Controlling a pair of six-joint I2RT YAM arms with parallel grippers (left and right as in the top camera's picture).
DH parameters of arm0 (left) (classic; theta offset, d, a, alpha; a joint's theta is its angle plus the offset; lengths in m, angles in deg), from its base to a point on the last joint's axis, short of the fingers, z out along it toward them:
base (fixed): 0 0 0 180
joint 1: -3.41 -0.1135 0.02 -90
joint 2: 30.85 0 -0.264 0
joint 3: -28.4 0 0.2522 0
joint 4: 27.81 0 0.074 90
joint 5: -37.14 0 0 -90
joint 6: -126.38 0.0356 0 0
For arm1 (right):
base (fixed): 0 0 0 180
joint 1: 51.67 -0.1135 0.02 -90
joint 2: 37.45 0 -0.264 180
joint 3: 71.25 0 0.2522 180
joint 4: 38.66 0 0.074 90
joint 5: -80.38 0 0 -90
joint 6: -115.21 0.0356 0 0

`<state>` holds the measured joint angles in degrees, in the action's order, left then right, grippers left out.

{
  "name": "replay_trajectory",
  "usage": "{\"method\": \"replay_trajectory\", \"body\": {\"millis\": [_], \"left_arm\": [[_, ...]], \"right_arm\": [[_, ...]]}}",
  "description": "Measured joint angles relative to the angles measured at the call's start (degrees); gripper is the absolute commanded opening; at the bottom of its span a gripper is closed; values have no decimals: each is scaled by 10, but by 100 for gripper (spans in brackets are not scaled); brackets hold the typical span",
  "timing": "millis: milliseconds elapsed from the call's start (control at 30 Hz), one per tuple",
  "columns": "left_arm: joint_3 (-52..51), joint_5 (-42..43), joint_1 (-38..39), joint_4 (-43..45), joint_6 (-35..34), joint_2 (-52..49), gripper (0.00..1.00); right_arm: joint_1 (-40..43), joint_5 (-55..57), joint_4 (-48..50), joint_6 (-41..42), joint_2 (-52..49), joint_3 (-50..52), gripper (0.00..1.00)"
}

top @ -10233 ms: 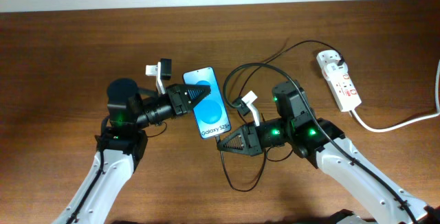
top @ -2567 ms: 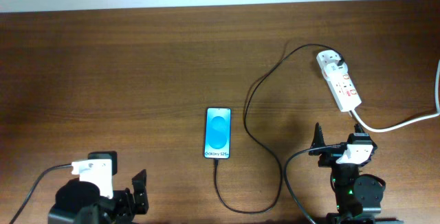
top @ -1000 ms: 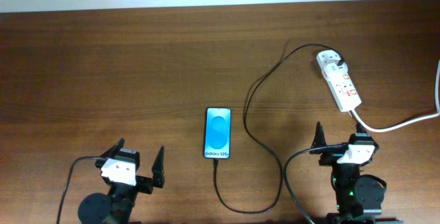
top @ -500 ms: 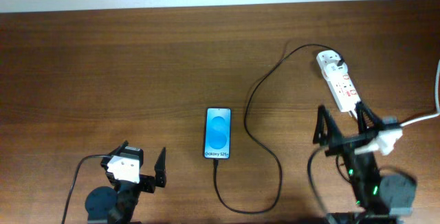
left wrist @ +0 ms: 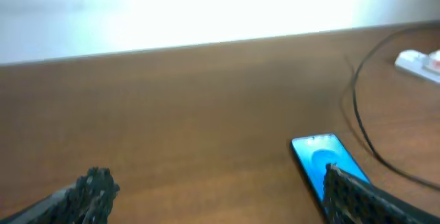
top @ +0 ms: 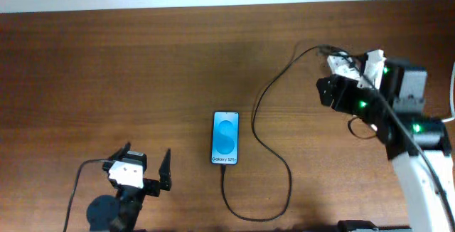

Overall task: Plug charger to phone and switch on socket
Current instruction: 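Reach the right gripper over the power strip's switch beside the charger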

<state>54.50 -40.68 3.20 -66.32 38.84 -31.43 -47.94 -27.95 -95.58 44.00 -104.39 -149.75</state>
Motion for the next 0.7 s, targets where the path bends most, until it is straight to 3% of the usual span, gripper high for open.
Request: {"method": "replay_trajectory", "body": {"millis": [67,167,367,700], "left_arm": [[-14,-3,0,52,0,0,99],[-55,-17,0,88,0,0,99],[-73,-26,0,103,0,-3,99],[-73,-26,0,103,0,-3,99]], "right_arm": [[14,0,-41,27,-35,-45,64],[66,3,-103,76,-90,-143,39],[143,7,-188,113,-225,-281,8],[143,58,-176,116,-417,-317,4]]}}
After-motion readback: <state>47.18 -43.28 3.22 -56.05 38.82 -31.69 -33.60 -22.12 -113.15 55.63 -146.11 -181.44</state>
